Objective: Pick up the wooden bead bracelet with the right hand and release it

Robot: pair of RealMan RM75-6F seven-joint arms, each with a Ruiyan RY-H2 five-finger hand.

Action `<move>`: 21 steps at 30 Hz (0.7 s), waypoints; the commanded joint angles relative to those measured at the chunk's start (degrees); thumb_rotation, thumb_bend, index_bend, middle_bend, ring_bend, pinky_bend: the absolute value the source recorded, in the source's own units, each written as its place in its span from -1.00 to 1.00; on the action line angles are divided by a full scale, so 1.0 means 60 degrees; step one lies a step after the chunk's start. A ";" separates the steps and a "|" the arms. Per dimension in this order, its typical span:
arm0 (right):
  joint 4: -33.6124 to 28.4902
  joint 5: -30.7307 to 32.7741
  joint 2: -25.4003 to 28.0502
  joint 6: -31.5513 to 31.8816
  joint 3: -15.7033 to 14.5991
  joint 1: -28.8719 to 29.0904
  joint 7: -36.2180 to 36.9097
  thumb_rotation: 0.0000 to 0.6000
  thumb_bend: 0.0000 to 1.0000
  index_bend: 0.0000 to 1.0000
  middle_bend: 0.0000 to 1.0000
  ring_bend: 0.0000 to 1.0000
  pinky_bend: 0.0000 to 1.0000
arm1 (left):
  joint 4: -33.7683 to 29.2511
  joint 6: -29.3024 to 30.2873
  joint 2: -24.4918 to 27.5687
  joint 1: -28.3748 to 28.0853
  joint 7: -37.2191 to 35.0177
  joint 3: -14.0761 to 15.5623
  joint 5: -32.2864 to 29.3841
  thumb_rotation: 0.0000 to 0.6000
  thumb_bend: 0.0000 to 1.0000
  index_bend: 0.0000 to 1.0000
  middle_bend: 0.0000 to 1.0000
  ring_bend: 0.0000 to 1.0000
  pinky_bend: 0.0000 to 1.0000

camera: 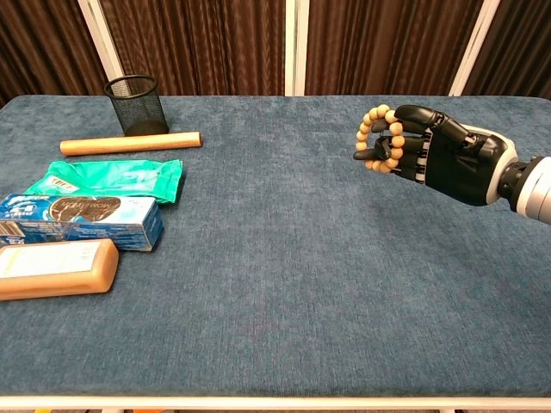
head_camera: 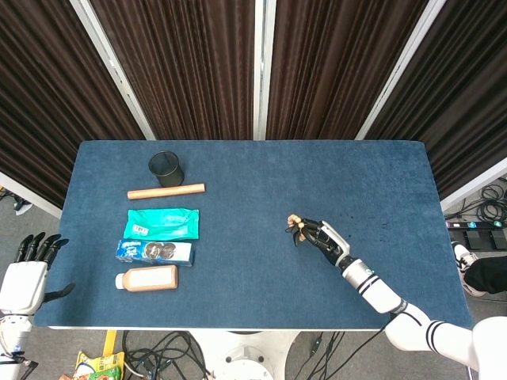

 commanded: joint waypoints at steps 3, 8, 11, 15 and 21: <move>0.0016 0.0104 -0.0023 0.0077 0.0009 -0.0043 -0.0163 0.17 -0.15 0.13 0.30 -0.43 -0.96 | 0.0000 0.0001 -0.0002 0.0001 0.0009 0.0000 -0.0008 1.00 -0.92 -0.60 -0.73 -0.93 -0.98; 0.0010 0.0145 -0.0041 0.0116 0.0000 -0.0059 -0.0398 0.17 -0.05 0.21 0.31 -0.43 -0.96 | -0.0002 -0.0013 -0.0006 -0.0002 0.0013 0.0006 -0.0016 1.00 -0.92 -0.60 -0.73 -0.93 -0.99; 0.0007 0.0187 -0.0063 0.0127 0.0007 -0.0071 -0.0555 0.16 -0.01 0.26 0.32 -0.42 -0.96 | -0.0027 -0.0011 0.0004 -0.0012 0.0024 0.0004 -0.0002 1.00 -0.92 -0.60 -0.73 -0.93 -0.99; -0.0001 0.0271 -0.0099 0.0121 0.0036 -0.0090 -0.0736 0.15 0.00 0.33 0.34 -0.40 -0.96 | -0.0058 -0.0038 0.0021 -0.0015 0.0050 0.0004 -0.0036 1.00 -0.92 -0.60 -0.73 -0.93 -0.99; 0.0012 0.0285 -0.0113 0.0130 0.0033 -0.0096 -0.0986 0.16 0.53 0.37 0.35 -0.38 -0.96 | -0.0053 -0.0034 0.0005 -0.0015 0.0067 0.0012 -0.0028 1.00 -0.92 -0.60 -0.73 -0.93 -0.99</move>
